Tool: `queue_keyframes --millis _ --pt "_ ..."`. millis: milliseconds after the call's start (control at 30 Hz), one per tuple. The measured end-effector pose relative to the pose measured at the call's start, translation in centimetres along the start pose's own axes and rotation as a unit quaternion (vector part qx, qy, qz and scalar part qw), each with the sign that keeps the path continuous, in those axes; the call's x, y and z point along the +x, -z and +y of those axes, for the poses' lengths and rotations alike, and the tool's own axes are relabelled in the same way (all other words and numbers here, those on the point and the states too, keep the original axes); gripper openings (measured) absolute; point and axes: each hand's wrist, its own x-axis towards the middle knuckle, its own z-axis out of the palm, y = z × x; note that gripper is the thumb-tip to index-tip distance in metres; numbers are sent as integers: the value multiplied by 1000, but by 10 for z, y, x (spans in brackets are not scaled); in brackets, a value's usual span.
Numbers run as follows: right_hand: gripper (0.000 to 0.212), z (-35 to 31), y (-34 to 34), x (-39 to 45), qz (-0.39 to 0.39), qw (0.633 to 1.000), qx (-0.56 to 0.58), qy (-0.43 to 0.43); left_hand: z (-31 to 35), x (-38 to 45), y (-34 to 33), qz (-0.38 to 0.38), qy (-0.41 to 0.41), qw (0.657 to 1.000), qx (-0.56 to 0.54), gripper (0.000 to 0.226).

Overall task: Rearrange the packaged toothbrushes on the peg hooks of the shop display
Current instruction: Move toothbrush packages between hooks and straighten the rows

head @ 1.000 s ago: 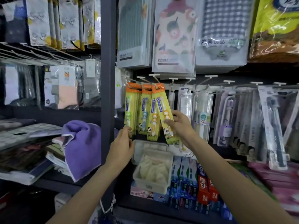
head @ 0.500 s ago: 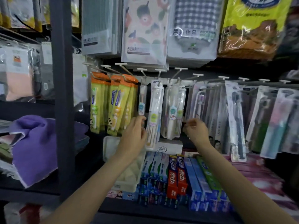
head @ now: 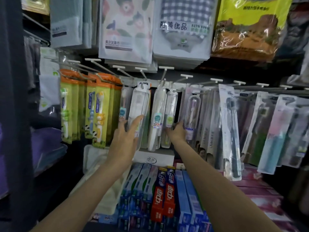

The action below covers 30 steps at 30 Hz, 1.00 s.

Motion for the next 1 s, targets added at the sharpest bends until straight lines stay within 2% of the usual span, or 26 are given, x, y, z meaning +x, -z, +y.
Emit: queue_keyframes --millis 200,300,367,467,567,633,733,800,900,1000 --pt "38 1 -1 -4 -9 1000 20 1 -7 2 8 -13 -13 1000 14 79" --pt "37 -2 11 -17 -44 999 12 22 -10 1 7 -21 -11 999 27 86" --pt "34 -5 21 -24 -22 998 -3 64 -8 0 7 -25 -11 999 19 84" --pt "33 -19 29 -40 53 983 19 172 -5 -1 8 -20 -27 999 15 88" --pt "49 -37 21 -53 0 971 -15 237 -3 -2 8 -29 -18 999 31 89" --pt "54 -44 13 -56 -45 975 -35 214 -1 -3 11 -40 -1 999 36 90" --pt "36 -44 8 -60 -34 980 -51 187 3 -5 19 -64 19 997 27 79" --pt "28 -41 11 -62 -42 981 -52 180 4 -6 26 -70 17 997 2 79" --pt "36 -37 23 -65 -64 987 -23 145 8 -8 38 -87 8 992 -92 82" --pt "37 -37 32 -75 47 973 -46 223 16 -8 51 -110 63 964 -234 92"
